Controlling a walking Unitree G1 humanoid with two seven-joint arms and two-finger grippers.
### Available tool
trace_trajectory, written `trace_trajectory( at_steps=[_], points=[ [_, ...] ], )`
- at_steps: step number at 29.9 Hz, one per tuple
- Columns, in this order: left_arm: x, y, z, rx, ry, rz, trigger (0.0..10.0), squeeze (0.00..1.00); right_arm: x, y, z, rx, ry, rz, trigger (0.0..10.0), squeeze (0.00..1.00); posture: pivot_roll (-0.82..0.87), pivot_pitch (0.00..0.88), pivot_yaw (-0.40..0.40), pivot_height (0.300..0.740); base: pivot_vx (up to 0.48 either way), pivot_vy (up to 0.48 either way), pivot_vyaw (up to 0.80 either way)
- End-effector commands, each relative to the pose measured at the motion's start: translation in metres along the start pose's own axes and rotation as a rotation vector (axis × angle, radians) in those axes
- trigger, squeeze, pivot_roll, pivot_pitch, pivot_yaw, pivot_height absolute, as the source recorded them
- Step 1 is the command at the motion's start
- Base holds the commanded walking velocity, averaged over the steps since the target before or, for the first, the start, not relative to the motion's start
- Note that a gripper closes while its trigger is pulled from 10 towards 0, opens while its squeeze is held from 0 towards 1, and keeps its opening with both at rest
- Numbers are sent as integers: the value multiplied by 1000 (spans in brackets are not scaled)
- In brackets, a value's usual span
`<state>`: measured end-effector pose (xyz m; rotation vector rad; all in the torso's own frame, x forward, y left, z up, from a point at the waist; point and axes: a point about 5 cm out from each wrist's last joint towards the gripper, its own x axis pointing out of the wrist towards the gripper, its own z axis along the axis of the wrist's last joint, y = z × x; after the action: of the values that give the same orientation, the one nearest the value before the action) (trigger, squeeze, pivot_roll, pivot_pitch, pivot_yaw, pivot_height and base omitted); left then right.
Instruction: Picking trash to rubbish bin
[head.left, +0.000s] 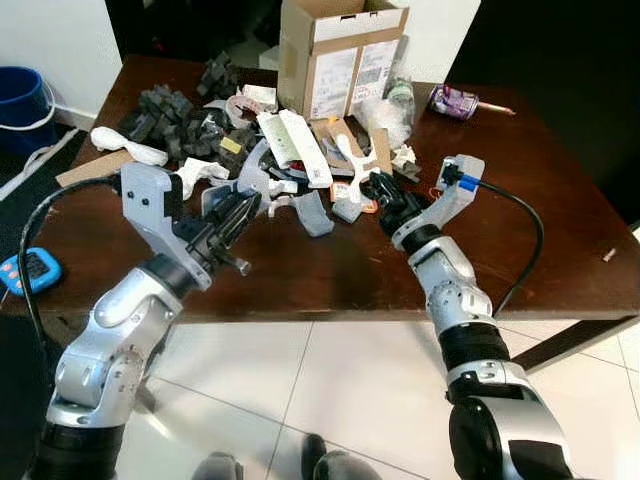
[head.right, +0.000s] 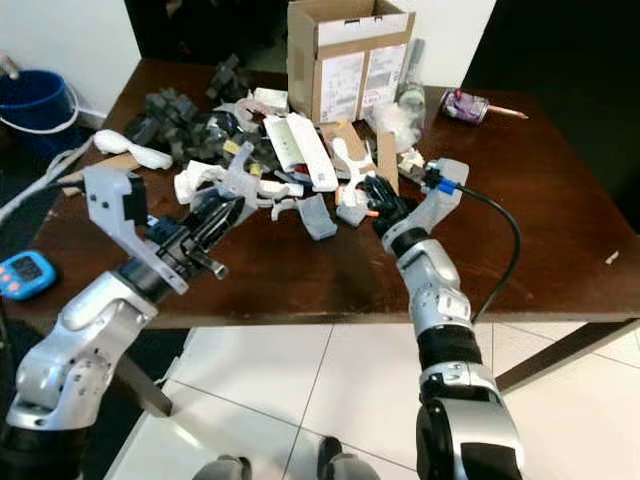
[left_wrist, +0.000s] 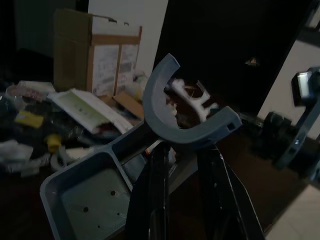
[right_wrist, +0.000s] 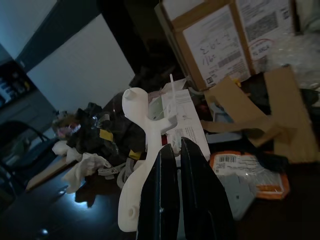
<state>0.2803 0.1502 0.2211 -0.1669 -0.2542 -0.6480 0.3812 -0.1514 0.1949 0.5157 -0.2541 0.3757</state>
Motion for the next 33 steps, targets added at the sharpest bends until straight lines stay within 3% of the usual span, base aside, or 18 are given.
trace_trajectory(
  at_steps=[1, 15, 22, 24, 27, 33],
  points=[
    [-2, -2, -13, -18, 48, -5, 10000, 0, -3, -7, -1, -3, 1, -39, 10000, 0, 199, 136, -70, 740, -326, 0, 0],
    [-1, -8, -37, -66, 117, -40, 10000, 0, -16, -32, 4, -53, -15, -155, 10000, 0, 164, 142, -51, 740, -336, 0, 0],
    [-2, -11, -55, -78, 172, -57, 10000, 0, -29, -40, 9, -7, -19, -30, 10000, 0, 159, 142, -50, 740, -335, 0, 0],
    [-2, -12, -60, -79, 187, -58, 10000, 0, -33, -40, 7, -13, 5, 30, 10000, 0, 153, 141, -51, 740, -334, 0, 0],
    [-10, -14, -88, -98, 283, -69, 10000, 0, -64, -40, -13, -84, 208, 269, 10000, 0, 144, 143, -53, 740, -195, 0, 0],
    [-24, -13, -118, -99, 388, -51, 10000, 0, -90, -45, -32, -147, 388, 360, 10000, 0, 135, 144, -52, 740, 0, 0, 0]
  ],
)
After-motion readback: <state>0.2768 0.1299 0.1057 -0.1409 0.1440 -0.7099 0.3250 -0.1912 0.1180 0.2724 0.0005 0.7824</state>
